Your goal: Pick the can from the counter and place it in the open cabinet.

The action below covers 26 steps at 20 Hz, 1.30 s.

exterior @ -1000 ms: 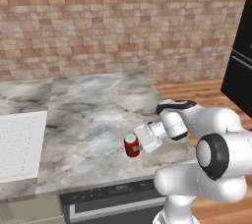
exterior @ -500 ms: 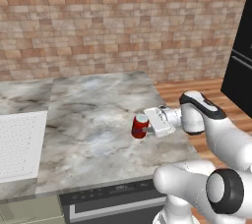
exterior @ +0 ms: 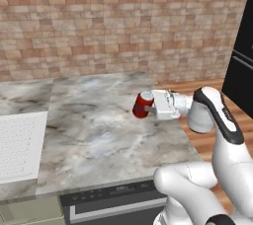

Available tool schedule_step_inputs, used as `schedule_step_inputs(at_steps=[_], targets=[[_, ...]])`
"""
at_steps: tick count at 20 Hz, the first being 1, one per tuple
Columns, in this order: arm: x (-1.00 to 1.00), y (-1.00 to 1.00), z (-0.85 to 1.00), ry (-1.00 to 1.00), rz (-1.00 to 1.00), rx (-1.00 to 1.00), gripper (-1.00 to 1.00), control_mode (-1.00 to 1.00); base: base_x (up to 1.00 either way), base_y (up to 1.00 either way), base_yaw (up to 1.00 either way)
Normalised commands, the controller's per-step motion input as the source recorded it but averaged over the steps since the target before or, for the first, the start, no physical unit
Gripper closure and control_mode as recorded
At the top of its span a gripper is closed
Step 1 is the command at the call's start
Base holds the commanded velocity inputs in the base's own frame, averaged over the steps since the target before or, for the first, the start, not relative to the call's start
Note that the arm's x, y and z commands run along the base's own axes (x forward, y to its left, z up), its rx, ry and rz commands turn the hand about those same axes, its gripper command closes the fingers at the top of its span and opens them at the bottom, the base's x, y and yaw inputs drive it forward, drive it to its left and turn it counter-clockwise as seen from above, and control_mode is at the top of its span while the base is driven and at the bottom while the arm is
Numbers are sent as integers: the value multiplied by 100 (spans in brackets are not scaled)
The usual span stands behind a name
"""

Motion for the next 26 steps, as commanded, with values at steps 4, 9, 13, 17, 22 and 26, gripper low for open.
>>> schedule_step_inputs(at_steps=[4,9,13,17,22,26], targets=[[-8,-2,99,7,-8,7,100,-100,0,0,0],[-1,0,74,25,-12,0,100,-100,0,0,0],[0,3,30,23,-4,0,100,-100,0,0,0],[0,0,0,0,0,0,100,-100,0,0,0],[-3,0,0,0,0,0,100,-100,0,0,0],[-48,0,-1,0,0,0,100,-100,0,0,0]])
